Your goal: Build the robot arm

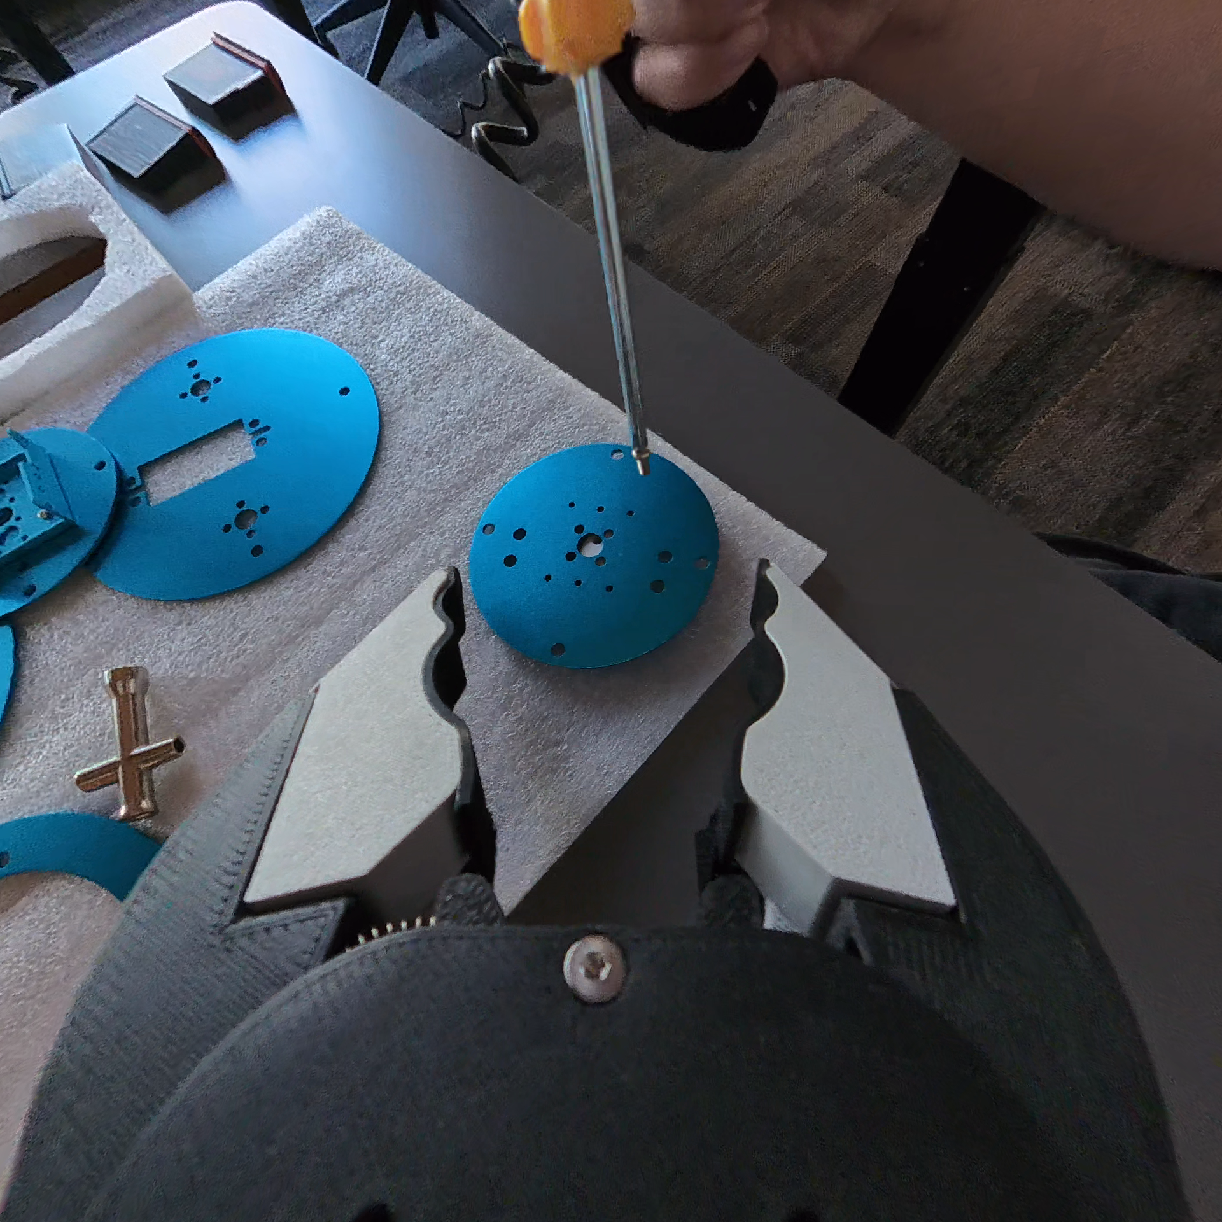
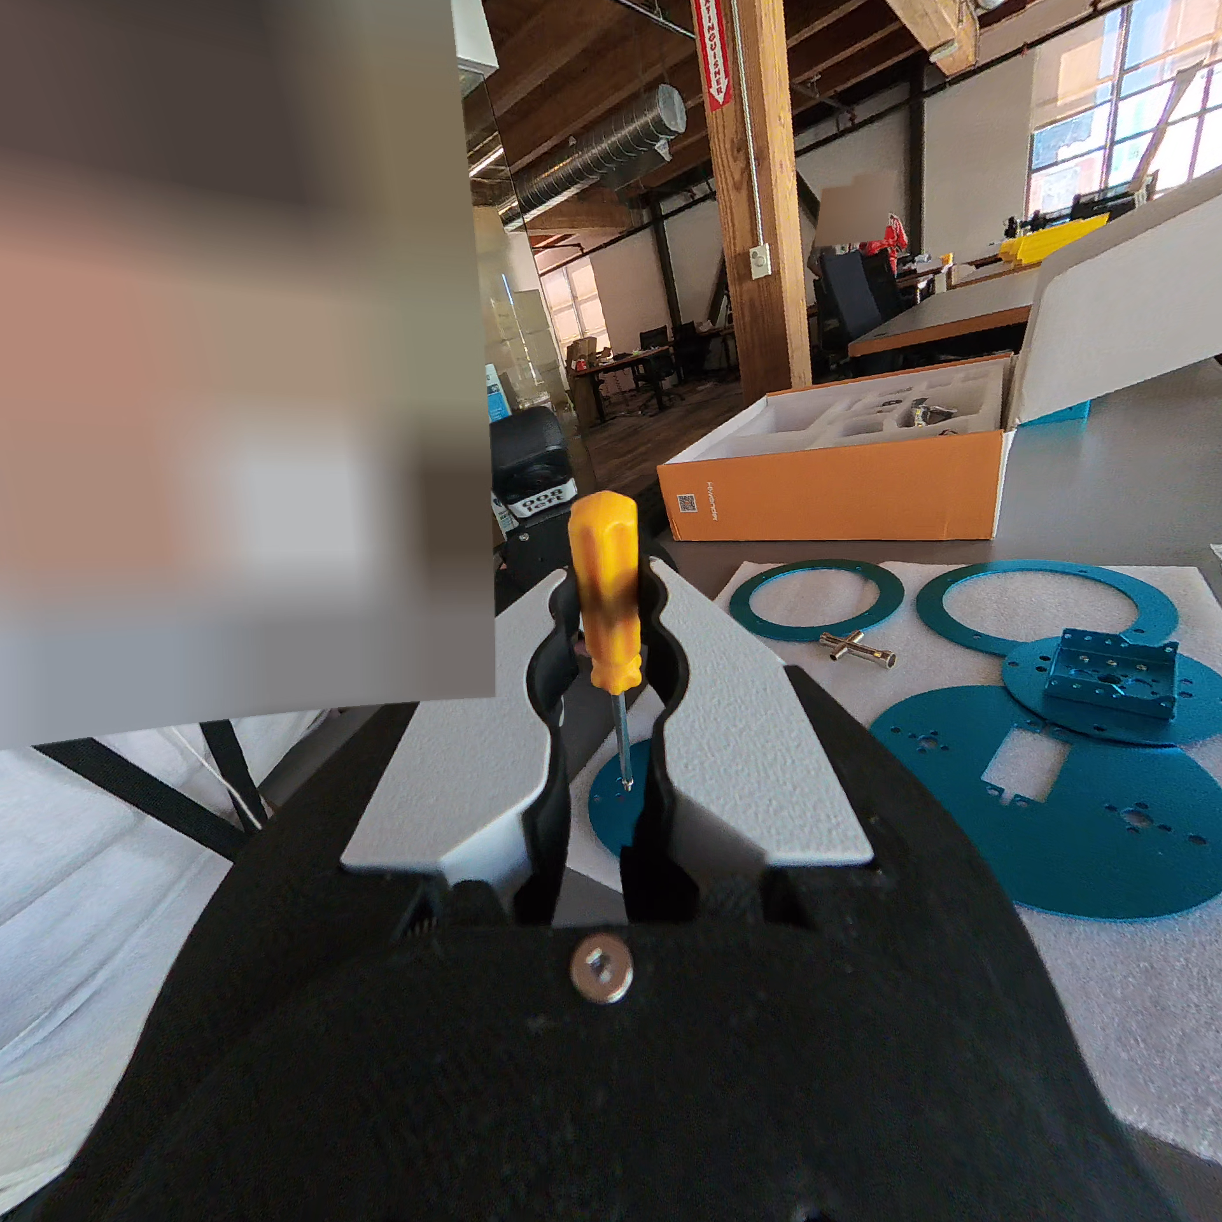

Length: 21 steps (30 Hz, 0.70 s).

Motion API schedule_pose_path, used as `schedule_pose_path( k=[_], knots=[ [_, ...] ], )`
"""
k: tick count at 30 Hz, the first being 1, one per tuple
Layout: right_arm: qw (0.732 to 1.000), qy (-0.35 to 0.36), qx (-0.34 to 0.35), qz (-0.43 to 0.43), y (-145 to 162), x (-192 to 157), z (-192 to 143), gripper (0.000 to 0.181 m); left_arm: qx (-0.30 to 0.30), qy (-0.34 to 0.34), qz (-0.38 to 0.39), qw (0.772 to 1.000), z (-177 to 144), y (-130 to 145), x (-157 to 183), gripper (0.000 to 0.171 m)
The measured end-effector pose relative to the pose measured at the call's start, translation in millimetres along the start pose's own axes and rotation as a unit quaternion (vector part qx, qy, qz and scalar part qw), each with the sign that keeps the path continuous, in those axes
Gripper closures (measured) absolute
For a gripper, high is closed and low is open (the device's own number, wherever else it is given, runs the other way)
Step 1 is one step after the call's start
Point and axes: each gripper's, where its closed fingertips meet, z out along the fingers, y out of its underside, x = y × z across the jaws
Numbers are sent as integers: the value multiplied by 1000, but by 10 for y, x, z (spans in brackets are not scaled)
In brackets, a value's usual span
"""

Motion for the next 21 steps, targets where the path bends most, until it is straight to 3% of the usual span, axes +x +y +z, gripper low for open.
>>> schedule_pose_path(
  k=[8, 16, 21],
  knots=[
    [1000, 2, 2, 3, 17, 12, -5, 165, -49, 48, -3, 998, 106, 97, -76, 71],
    [1000, 6, 8, 4, 9, 18, -53, 165, -31, 47, 19, 998, 89, 60, -50, 97],
    [1000, 5, 13, 7, 9, 30, -62, 165, -34, 38, 28, 998, 74, 63, -37, 97]
  ],
)
